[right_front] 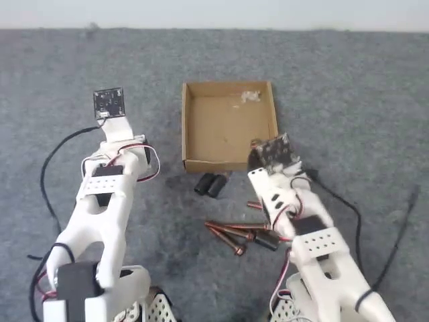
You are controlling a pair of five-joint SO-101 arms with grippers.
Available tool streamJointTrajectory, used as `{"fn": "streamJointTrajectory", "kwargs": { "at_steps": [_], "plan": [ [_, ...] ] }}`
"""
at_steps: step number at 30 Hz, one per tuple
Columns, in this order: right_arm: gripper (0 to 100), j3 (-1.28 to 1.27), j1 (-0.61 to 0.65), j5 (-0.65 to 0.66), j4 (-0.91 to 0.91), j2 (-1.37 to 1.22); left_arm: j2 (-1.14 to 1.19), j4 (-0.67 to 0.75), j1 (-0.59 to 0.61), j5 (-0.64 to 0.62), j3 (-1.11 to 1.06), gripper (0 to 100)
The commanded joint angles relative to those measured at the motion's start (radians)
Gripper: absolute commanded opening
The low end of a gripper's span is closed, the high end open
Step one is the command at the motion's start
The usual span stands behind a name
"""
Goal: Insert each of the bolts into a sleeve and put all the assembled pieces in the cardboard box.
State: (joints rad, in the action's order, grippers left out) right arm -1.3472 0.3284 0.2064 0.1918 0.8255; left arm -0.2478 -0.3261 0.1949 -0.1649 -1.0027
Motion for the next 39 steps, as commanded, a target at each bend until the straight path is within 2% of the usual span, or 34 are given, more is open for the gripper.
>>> {"fn": "streamJointTrajectory", "kwargs": {
  "at_steps": [1,11,14,27,37,39],
  "plan": [
    [0.6,0.146,-0.01,0.012,0.208,0.061,-0.005,-0.005,0.003,0.011,0.05,1],
    [0.6,0.307,-0.012,0.009,0.438,0.045,0.0,0.0,0.003,0.014,0.05,1],
    [0.6,0.404,-0.016,-0.031,0.478,-0.028,0.048,0.014,0.003,0.011,0.077,1],
    [0.6,1.148,-0.018,-0.043,0.685,-0.734,0.081,0.014,0.005,0.011,0.104,1],
    [0.9,1.7,-0.099,-0.044,0.835,-1.221,0.081,0.014,0.005,0.012,0.105,1],
    [4.5,1.783,-0.102,-0.044,0.874,-1.297,0.083,0.014,0.005,0.012,0.105,1]
  ]
}}
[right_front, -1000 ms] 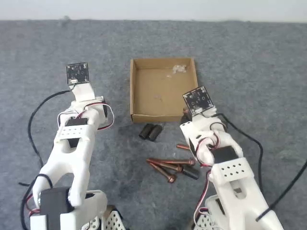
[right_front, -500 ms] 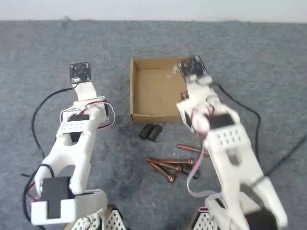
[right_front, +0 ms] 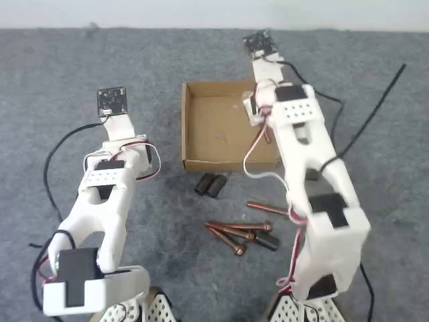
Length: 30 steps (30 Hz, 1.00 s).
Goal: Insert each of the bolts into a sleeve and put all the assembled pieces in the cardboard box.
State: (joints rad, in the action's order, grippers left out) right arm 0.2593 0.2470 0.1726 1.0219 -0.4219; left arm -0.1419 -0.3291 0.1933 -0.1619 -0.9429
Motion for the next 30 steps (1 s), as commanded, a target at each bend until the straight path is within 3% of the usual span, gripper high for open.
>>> {"fn": "streamJointTrajectory", "kwargs": {
  "at_steps": [1,5,13,19,21,25,30],
  "plan": [
    [7.4,0.209,-0.019,-0.011,0.064,-0.085,-0.023,0.017,0.006,0.009,0.047,1],
    [13.5,0.299,0.005,-0.011,0.119,-0.174,-0.023,0.018,0.006,0.009,0.047,1],
    [1.6,0.35,-0.004,0.0,0.252,-0.127,-0.023,0.018,0.006,0.009,0.047,1],
    [1.0,0.35,-0.028,0.008,0.472,0.03,-0.023,0.018,0.006,0.009,0.047,1],
    [0.9,0.345,-0.028,0.084,0.573,0.068,-0.023,0.018,0.006,0.009,0.047,1],
    [0.9,0.341,-0.03,0.373,0.777,0.11,-0.023,0.018,0.006,0.009,0.047,1],
    [0.7,0.181,-0.114,0.411,0.746,0.194,-0.023,0.018,0.012,0.011,0.047,1]
  ]
}}
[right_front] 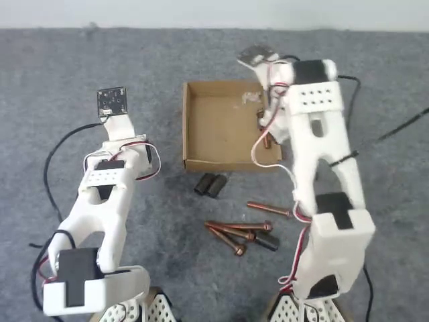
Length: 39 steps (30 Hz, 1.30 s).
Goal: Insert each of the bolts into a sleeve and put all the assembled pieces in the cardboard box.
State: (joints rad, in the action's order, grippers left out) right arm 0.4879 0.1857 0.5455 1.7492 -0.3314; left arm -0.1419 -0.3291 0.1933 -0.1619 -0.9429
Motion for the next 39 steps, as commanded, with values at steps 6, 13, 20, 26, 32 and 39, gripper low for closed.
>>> {"fn": "streamJointTrajectory", "kwargs": {
  "at_steps": [6,13,20,26,32,39],
  "plan": [
    [0.7,-0.278,-0.104,0.132,-0.024,0.226,-0.023,0.018,0.021,0.011,0.047,1],
    [0.9,-0.509,-0.094,0.15,-0.085,0.282,-0.023,0.018,0.023,0.011,0.047,1],
    [0.9,-0.689,-0.116,0.414,-0.085,0.354,-0.023,0.018,0.023,0.011,0.047,1],
    [1.1,-0.916,-0.119,0.462,-0.22,0.51,-0.023,0.018,0.021,0.011,0.047,1],
    [14.0,-1.045,-0.127,0.551,-0.355,0.622,-0.023,0.018,0.021,0.011,0.047,1],
    [17.4,-1.049,-0.127,0.571,-0.45,0.627,-0.023,0.02,0.021,0.011,0.047,1]
  ]
}}
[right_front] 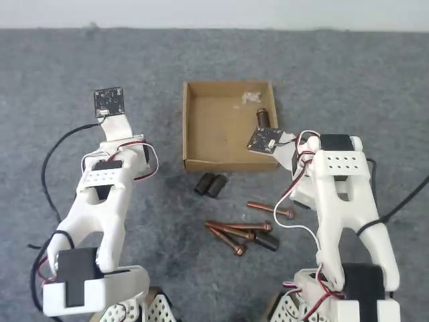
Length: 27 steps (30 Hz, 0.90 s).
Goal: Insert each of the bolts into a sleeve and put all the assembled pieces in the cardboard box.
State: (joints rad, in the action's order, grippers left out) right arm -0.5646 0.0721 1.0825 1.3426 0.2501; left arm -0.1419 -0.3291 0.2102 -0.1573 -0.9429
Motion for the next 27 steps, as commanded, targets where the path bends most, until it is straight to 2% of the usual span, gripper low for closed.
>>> {"fn": "streamJointTrajectory", "kwargs": {
  "at_steps": [1,5,13,19,27],
  "plan": [
    [17.5,0.003,-0.013,0.066,-0.05,0.044,-0.023,0.02,0.005,0.006,0.047,1],
    [20.2,0.003,-0.019,0.195,-0.073,0.044,-0.025,0.018,0.003,0.006,0.047,1],
    [21.3,0.005,-0.111,0.474,-0.133,-0.031,-0.026,0.018,0.003,0.006,0.045,1],
    [21.3,0.008,-0.11,0.48,-0.288,-0.185,-0.026,0.018,0.002,0.005,0.045,1],
    [21.2,0.008,-0.11,0.482,-0.435,-0.268,-0.026,0.018,0.002,0.005,0.045,1]
  ]
}}
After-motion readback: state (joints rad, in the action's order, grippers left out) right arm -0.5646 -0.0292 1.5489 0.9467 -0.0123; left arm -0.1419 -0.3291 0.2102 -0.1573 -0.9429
